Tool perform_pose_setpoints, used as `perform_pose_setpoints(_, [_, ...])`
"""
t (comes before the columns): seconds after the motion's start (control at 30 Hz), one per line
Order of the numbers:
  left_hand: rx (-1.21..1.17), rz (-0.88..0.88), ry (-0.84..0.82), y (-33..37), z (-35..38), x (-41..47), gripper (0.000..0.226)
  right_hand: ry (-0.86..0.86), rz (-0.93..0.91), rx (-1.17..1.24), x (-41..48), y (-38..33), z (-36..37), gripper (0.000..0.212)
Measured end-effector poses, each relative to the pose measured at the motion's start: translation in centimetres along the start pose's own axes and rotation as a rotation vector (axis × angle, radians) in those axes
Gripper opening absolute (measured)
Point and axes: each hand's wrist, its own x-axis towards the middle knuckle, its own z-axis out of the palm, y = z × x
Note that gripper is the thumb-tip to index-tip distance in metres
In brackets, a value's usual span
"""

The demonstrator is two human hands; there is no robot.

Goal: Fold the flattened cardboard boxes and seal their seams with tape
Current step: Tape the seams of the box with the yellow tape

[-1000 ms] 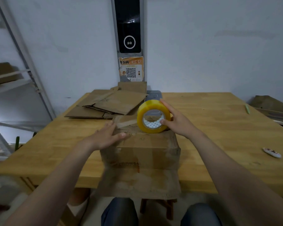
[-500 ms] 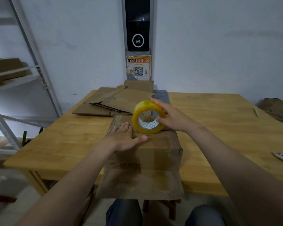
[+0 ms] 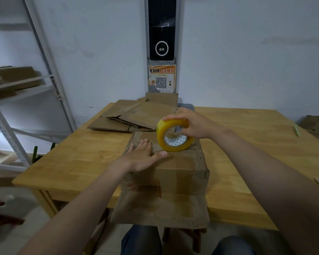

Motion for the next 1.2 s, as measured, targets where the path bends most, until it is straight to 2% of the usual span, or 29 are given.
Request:
perform_pose_setpoints(0.13, [-0.004, 0.0, 0.006, 0.2, 0.0, -0.2, 0.104, -0.032, 0.055, -0.072, -1.0, 0.7, -1.5, 0.067])
perform_pose_setpoints(0.4, [0.115, -0.11, -0.02, 2.1, -0.2, 0.9, 0.115, -0.05, 0.09, -0.07, -2.2, 1.2, -1.5, 0.065])
perform_pose_setpoints(0.53, [0.185, -0.037, -0.04, 4.5, -0.1, 1.4, 0.108, -0.064, 0.09, -0.063, -1.9, 1.3, -1.1, 0.061])
perform_pose_setpoints(0.63, [0.139, 0.012, -0.055, 5.5, 0.2, 1.8, 0.107, -0.124, 0.061, -0.107, -1.5, 0.9, -1.6, 0.059])
perform_pose_setpoints(0.77, [0.062, 0.021, -0.079, 5.2, 0.2, 1.8, 0.107, -0.197, 0.057, -0.152, -1.3, 0.8, -2.6, 0.065])
perform_pose_setpoints(1.07, [0.093, 0.063, -0.056, 4.5, 0.5, 1.2, 0.109, -0.262, 0.035, -0.254, -0.8, 0.1, -4.0, 0.063])
perform_pose_setpoints(1.2, [0.103, 0.057, -0.052, 4.6, 0.6, 1.3, 0.113, -0.331, 0.077, -0.337, -2.1, 1.2, -5.8, 0.071])
